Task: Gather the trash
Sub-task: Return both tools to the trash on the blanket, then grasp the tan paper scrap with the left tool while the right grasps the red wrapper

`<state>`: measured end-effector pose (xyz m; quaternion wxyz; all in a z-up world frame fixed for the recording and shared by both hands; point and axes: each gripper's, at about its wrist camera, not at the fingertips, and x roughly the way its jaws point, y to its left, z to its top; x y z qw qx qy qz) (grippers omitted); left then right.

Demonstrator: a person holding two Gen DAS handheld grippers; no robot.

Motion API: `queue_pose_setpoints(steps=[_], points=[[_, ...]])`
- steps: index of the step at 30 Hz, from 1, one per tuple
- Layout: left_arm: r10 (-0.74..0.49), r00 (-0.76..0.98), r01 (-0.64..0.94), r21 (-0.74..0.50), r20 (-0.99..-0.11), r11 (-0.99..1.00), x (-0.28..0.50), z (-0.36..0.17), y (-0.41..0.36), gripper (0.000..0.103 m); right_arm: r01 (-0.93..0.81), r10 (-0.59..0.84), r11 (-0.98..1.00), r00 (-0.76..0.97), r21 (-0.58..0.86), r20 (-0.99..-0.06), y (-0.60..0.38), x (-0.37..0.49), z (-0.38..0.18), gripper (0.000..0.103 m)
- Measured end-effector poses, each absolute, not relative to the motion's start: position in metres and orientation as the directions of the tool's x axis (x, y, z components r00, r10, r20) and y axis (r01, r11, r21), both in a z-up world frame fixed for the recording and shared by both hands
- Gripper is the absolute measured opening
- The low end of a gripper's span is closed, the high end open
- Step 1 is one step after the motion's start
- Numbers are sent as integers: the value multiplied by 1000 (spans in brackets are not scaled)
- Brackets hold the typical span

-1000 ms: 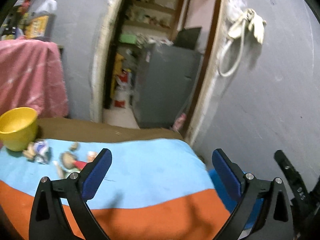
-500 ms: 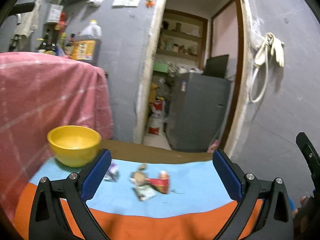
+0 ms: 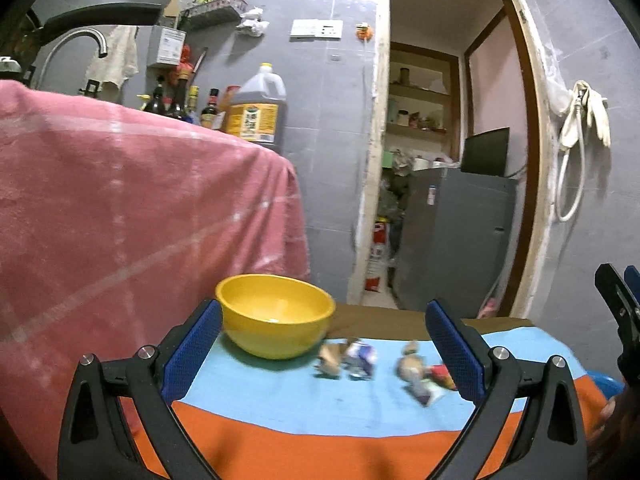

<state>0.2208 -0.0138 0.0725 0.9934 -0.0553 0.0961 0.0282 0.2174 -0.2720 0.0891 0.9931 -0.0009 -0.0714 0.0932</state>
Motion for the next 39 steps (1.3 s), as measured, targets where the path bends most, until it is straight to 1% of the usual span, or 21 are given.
queue_pose_setpoints(steps=[2,6,7,10,14,17,20,22,25,26,27,28,30,31,33,36,38,39], points=[[55,978,-76,-95,-203,993,224,68,-6,100,-210,212,977,970,-30,122,-263,223,88,103],[50,969,-70,-71,-243,995,236,60,1,100,-237,239,970,970,-63,42,-250,236,80,103],[48,965,-66,-62,-259,996,240,57,2,100,-239,241,968,971,-72,12,-248,241,80,103],[29,949,-47,-51,-315,998,250,47,2,100,-267,265,962,964,-65,-38,-248,250,80,103],[5,911,-27,-47,-412,999,271,35,0,100,-280,275,959,955,-35,-116,-249,264,78,103],[-14,871,-7,-41,-491,999,290,29,-3,99,-283,274,959,943,-20,-190,-248,277,75,103],[-21,840,-9,-53,-542,999,306,23,-2,99,-275,263,961,921,0,-288,-247,296,71,103],[-30,830,-9,-69,-558,998,310,21,0,97,-265,256,964,897,26,-361,-248,311,67,103],[-48,815,-8,-93,-578,996,318,18,3,92,-240,245,968,861,68,-445,-253,328,59,103],[-53,807,-7,-100,-588,995,321,17,4,87,-237,246,968,851,80,-464,-254,332,57,103],[-60,798,-4,-105,-600,994,323,16,5,80,-237,251,967,840,92,-480,-255,335,55,103],[-67,787,0,-108,-614,994,326,14,4,76,-241,259,965,826,103,-500,-256,339,53,103],[-73,767,5,-108,-637,994,332,11,4,63,-248,265,963,796,107,-544,-253,346,48,103],[-77,757,9,-108,-649,994,334,9,3,60,-251,267,962,786,107,-558,-252,349,46,103],[-89,748,20,-112,-658,994,337,9,2,51,-264,270,959,750,100,-604,-247,356,40,103],[-114,742,37,-129,-661,991,339,8,1,42,-289,278,953,706,93,-652,-240,363,34,103],[-123,737,41,-138,-665,990,342,9,0,38,-315,294,945,681,94,-671,-236,366,31,101],[-127,735,43,-142,-666,989,343,9,0,35,-332,303,939,666,93,-681,-233,367,29,97]])
